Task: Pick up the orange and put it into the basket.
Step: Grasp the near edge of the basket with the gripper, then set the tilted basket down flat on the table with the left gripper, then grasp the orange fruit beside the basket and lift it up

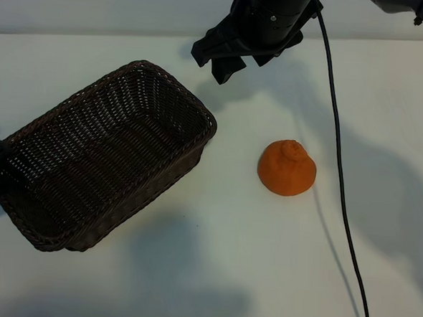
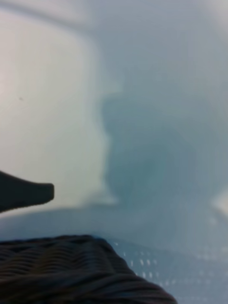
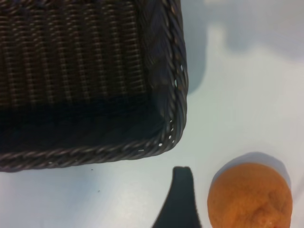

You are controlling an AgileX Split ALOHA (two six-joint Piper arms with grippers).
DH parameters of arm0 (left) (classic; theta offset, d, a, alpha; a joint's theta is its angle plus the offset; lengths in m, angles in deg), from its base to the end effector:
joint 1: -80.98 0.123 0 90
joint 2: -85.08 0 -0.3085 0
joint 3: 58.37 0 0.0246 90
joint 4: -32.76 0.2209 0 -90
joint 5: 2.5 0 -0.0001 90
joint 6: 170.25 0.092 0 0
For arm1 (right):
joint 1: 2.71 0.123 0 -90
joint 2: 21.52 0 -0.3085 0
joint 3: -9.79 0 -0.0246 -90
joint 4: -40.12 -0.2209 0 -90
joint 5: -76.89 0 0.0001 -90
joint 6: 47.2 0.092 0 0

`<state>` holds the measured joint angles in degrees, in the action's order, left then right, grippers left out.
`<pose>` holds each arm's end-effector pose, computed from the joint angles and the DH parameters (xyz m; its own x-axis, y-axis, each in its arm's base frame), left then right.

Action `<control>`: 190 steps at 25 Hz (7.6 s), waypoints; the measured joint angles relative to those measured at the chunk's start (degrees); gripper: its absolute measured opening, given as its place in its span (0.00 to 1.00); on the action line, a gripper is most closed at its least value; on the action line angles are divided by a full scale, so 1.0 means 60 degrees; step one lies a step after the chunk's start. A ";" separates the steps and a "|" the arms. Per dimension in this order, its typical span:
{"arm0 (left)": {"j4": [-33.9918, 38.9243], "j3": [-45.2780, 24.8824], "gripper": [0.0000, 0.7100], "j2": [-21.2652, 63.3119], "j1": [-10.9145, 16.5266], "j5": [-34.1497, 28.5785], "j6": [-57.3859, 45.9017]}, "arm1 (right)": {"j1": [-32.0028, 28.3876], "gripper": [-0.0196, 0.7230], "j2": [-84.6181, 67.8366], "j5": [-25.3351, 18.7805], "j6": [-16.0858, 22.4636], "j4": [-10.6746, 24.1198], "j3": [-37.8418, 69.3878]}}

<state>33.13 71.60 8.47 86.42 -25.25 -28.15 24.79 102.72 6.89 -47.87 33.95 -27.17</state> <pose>0.1665 0.0161 0.2318 -0.6206 -0.6714 -0.4050 -0.5984 0.7393 -0.3087 0.3758 0.2061 0.3287 -0.8298 -0.4036 -0.3855 -0.4733 0.8749 0.1029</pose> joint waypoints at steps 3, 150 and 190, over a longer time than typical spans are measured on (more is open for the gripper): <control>-0.0556 0.0000 0.83 -0.0531 0.0000 0.0372 0.0429 | 0.0000 0.82 0.0000 0.0000 -0.0002 0.0000 0.0000; -0.5738 0.6205 0.85 -0.6450 -0.0820 -0.1670 0.9283 | 0.0000 0.82 0.0000 0.0009 -0.0042 -0.0181 0.0000; -0.4555 0.6205 0.84 -0.3807 -0.0683 -0.2964 0.8463 | -0.0892 0.81 -0.2042 0.0022 -0.2183 0.0319 0.0662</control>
<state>5.80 108.83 -14.37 82.32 -43.03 22.63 19.44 90.47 7.03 -60.96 35.86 -23.20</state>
